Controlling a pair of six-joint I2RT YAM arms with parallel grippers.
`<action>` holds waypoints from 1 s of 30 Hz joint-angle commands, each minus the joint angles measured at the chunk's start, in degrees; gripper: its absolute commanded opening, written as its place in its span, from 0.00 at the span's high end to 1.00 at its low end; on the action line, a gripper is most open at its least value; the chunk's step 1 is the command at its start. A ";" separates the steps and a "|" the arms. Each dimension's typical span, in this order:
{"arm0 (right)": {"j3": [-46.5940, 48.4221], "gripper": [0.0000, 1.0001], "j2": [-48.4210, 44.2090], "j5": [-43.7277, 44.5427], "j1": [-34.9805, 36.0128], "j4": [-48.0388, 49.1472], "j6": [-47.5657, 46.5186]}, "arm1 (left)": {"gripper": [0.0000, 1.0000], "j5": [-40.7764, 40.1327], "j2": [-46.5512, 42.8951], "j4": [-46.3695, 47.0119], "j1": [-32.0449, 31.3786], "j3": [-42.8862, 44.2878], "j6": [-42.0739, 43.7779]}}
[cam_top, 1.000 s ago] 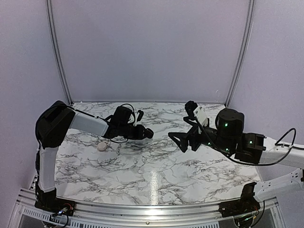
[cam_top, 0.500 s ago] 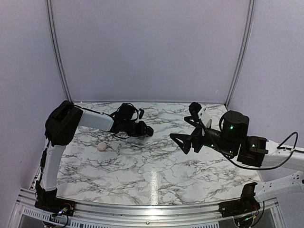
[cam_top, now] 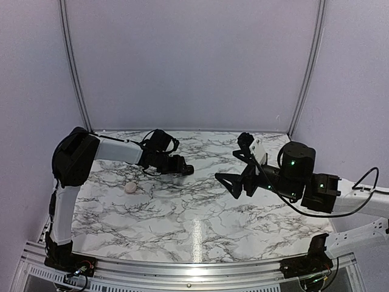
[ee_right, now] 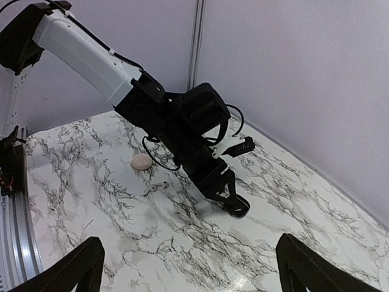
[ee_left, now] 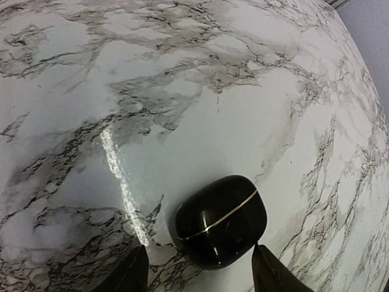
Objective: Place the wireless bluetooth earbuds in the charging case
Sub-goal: Place the charging case with the earbuds at the center of the board, then pick up the charging case from the center of the board.
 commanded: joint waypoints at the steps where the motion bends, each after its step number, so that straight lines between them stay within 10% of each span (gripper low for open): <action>1: 3.83 0.02 0.74 -1.01 -0.55 -0.95 -0.72 | 0.31 -5.12 -8.47 -5.96 0.75 -0.98 4.05; 8: 4.28 0.02 1.28 -1.87 -1.36 -1.85 0.94 | 0.01 -14.24 -25.54 -6.20 3.01 -14.14 4.45; 20: 4.63 0.02 4.62 -7.69 -4.75 -2.00 2.68 | 0.01 -22.84 -48.83 -11.73 6.75 -36.58 3.84; 30: 5.04 0.02 6.81 -9.34 -4.90 -1.79 2.71 | 0.10 -16.77 -42.70 -11.68 7.70 -39.07 8.63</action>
